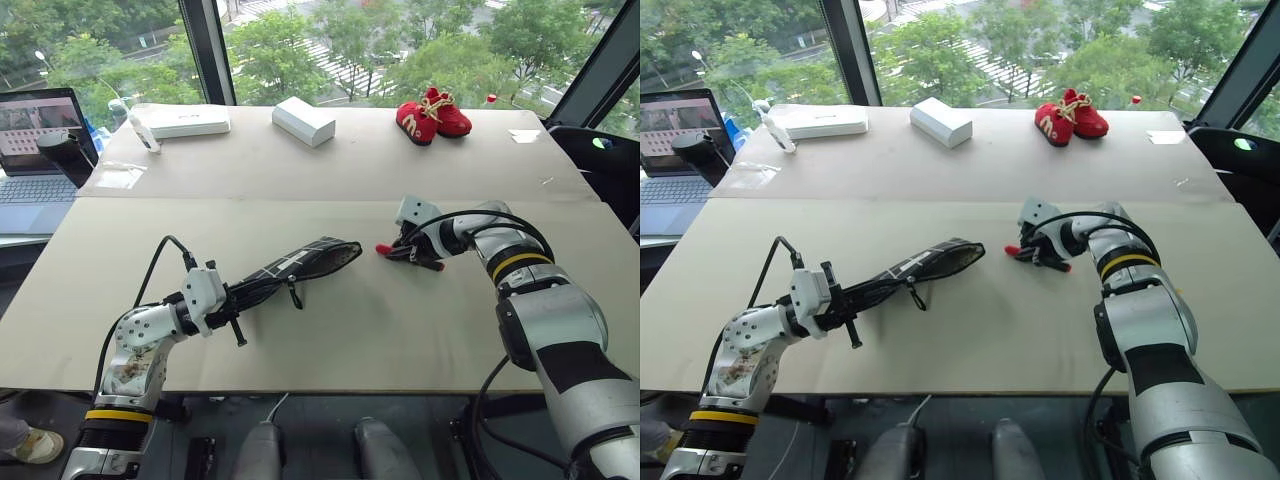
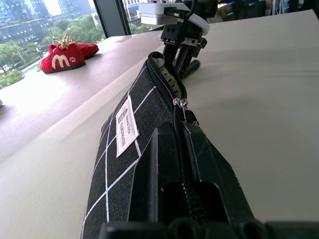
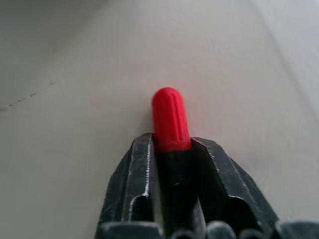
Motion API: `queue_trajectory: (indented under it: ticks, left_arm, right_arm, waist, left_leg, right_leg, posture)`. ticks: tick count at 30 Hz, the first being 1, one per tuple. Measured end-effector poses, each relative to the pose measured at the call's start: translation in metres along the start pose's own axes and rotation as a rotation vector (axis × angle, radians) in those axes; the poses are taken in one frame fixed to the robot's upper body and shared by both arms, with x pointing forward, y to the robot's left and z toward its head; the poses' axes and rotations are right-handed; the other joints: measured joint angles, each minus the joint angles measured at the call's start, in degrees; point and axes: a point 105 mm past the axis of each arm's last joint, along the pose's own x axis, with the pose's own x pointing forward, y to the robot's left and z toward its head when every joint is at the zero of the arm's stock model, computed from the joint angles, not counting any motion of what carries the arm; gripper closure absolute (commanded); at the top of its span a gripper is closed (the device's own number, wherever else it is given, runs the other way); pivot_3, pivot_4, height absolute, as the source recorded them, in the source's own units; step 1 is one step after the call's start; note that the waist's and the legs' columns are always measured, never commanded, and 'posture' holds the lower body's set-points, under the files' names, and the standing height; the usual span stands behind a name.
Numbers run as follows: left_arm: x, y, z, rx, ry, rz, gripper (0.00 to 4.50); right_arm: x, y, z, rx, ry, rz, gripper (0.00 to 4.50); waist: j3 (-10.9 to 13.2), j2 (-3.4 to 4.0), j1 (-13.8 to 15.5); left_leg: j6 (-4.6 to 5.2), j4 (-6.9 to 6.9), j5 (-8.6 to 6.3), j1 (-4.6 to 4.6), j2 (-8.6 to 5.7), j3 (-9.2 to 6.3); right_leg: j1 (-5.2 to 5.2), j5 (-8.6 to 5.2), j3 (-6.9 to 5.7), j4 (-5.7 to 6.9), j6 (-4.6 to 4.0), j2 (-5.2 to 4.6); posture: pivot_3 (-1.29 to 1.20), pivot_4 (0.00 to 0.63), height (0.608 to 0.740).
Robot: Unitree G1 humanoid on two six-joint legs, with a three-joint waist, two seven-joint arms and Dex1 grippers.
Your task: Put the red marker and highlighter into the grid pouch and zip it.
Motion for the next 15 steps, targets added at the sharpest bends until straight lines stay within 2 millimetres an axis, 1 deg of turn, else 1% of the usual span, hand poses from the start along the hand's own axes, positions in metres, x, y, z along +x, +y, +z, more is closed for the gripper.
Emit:
queue_trajectory:
  ticks: [7,13,15]
  left_arm:
    - [0.002,0.002,0.003,0.010,-0.007,-0.001,4.50]
    - [0.002,0.002,0.003,0.010,-0.007,-0.002,4.50]
    - [0.002,0.002,0.002,0.008,-0.006,-0.003,4.50]
  right_arm:
    - [-0.011,0.008,-0.011,0.082,0.024,0.109,3.98]
    - [-0.013,0.007,-0.012,0.107,-0.075,0.076,3.98]
    - [-0.014,0.006,-0.011,0.074,-0.103,0.064,3.98]
  waist:
    - [0.00,0.00,0.07]
    - [0.00,0.00,-0.07]
    - [0.00,0.00,-0.22]
  left_leg:
    - [0.00,0.00,0.00,0.01,0.01,-0.05]
    - [0.00,0.00,0.00,0.00,0.00,-0.05]
    - [0.00,0.00,0.00,0.00,0.00,-0.03]
  right_leg:
    - [0.03,0.00,-0.05,-0.01,0.00,0.01]
    - [0.02,0.00,-0.05,-0.02,0.00,0.01]
    - [0.02,0.00,-0.03,-0.02,0.00,0.01]
  posture:
    - [0.00,0.150,0.730]
    - [0.00,0.150,0.730]
    - [0.00,0.150,0.730]
